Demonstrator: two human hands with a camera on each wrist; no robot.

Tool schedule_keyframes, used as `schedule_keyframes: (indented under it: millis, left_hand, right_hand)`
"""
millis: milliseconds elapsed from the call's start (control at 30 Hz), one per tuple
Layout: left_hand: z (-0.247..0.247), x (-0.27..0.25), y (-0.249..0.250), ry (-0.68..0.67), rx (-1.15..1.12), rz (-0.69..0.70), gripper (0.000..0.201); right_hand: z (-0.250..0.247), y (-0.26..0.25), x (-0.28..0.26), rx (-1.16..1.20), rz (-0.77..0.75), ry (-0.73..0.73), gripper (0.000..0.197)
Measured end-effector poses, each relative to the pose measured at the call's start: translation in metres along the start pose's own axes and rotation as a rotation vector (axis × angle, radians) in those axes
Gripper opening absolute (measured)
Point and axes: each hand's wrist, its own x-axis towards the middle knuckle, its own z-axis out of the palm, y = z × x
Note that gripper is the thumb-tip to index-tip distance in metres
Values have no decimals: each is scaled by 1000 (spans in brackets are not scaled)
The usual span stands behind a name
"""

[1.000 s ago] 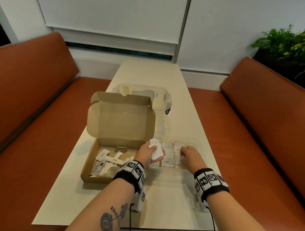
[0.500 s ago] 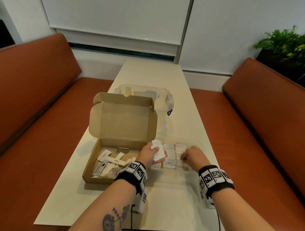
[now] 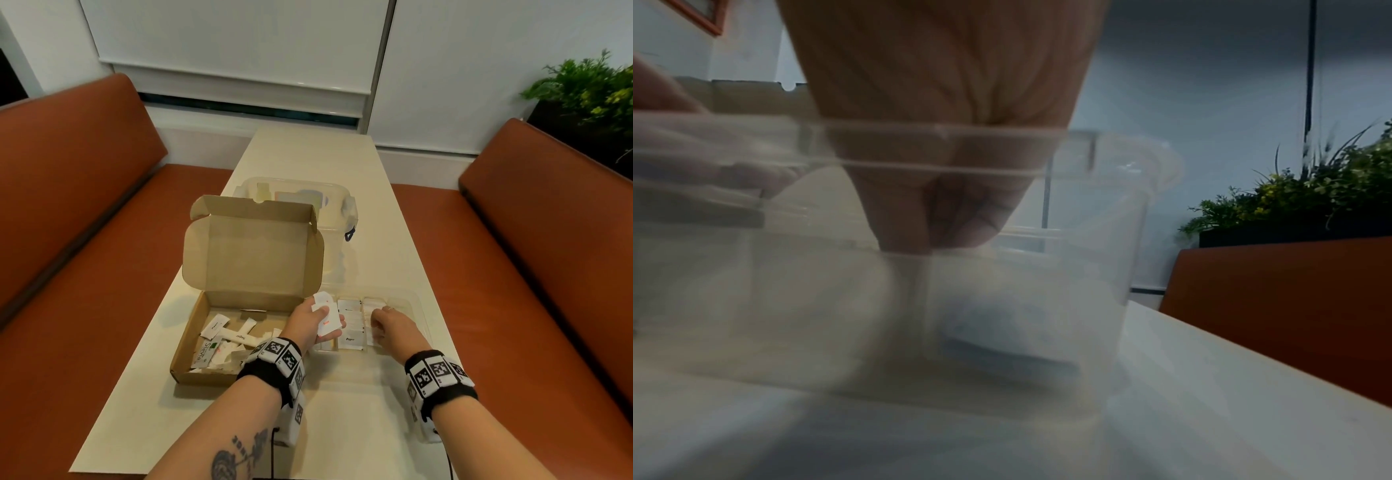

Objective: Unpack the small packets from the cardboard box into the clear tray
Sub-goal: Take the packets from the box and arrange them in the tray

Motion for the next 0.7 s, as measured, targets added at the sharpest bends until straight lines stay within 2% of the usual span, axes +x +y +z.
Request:
schedule_keyframes:
  millis: [300,400,500,567,700]
  left_hand:
    - [0,-5,0,-28,45,29,24]
    - [1,-8,1,-38,83,60,27]
    - [2,-9,1,-8,147,88,30]
    - [2,-9,1,-4,175,96,32]
    - [3,-12,2,-4,140,106,27]
  right_hand:
    - [-1,-6,0,3,42,17,14]
    - [-4,-17,-1,103,5,149,15]
    - [-10,-40,-4,323,-36,250,14]
    - [-12,-52,-5,442,-61,202,18]
    - [-9,-61,-4,512,-46,143,31]
